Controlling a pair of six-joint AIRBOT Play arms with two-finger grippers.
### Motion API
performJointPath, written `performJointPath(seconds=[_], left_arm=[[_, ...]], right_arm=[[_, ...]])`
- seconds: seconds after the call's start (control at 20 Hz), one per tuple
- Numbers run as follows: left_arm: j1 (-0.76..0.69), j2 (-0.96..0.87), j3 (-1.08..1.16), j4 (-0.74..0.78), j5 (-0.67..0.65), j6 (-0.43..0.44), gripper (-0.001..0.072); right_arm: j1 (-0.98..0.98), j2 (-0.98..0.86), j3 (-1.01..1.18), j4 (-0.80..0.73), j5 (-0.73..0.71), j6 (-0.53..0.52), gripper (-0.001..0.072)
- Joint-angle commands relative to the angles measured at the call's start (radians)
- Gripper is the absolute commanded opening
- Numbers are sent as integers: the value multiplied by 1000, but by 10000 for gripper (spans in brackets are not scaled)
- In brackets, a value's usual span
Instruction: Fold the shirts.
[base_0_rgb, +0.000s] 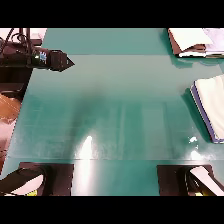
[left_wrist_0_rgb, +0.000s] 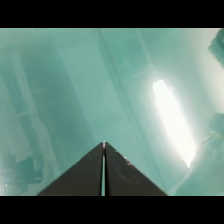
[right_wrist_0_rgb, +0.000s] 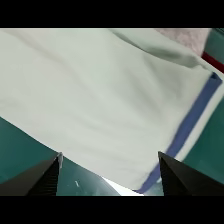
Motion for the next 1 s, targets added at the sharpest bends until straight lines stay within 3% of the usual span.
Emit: performJointPath(seconds=[0.0, 0.3, 0.4, 0.45, 0.5, 0.7, 0.95], left_arm=[[0, -1, 0, 0, 21, -1, 23], [0, 0, 1, -1, 31, -1, 23], [0, 0, 1, -1, 37, -1, 23], [0, 0, 1, -1, 45, -1, 22], [0, 0, 1, -1, 54, -1, 23], [0, 0, 1, -1, 80, -1, 23], [0, 0, 1, -1, 83, -1, 23]], right_arm=[[148, 30, 53, 169, -42, -1, 685], [734, 74, 125, 188, -205, -1, 665], [901, 49, 156, 181, -238, -2, 447], [973, 29, 176, 181, -240, -2, 267], [1031, 7, 195, 180, -237, -2, 30], [1186, -91, 263, 181, -234, -2, 19], [1245, -179, 311, 185, -202, -2, 19]])
